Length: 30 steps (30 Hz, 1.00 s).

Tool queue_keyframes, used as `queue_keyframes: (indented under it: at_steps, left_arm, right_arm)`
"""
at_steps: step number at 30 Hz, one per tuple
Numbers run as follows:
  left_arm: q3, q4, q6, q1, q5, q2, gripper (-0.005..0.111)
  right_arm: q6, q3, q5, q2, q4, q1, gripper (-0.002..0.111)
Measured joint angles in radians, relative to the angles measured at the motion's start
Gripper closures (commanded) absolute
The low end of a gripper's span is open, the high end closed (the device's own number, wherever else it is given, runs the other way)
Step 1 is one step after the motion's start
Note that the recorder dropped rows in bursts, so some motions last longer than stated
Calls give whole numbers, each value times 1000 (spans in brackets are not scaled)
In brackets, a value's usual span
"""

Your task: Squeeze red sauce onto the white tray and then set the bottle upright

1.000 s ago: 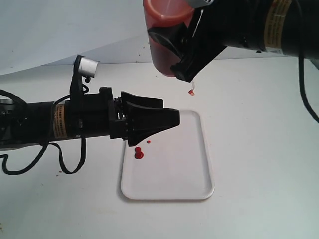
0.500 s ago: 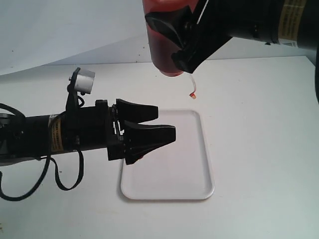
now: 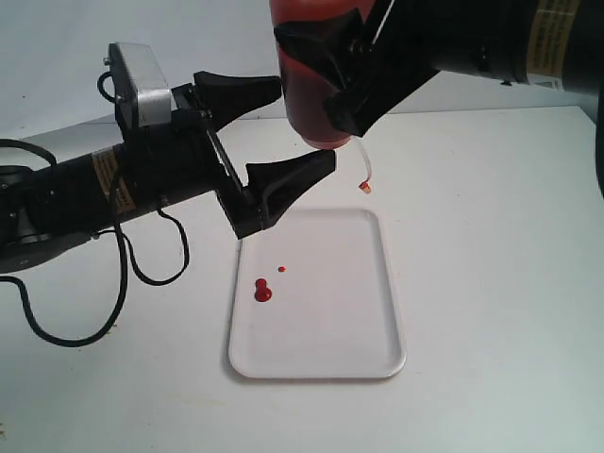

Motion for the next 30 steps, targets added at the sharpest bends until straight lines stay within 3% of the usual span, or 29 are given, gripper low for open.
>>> queue_keyframes:
  at_steps: [6, 18, 22, 28, 30]
  left_arm:
    - [-30, 30, -19, -2, -4, 0, 2]
    - [-84, -7, -22, -75, 102, 0, 6]
    - [-86, -33, -23, -75, 132, 0, 29]
    - [-86, 8, -45, -75, 182, 2, 96]
    - [-86, 41, -46, -75, 202, 2, 106]
  right_arm:
    - [23, 0, -19, 0, -2, 0, 108]
    - [148, 0, -48, 0, -64, 0, 108]
    - [160, 0, -50, 0, -75, 0, 108]
    - [178, -2, -65, 37, -78, 0, 108]
    - [178, -2, -73, 55, -78, 0, 108]
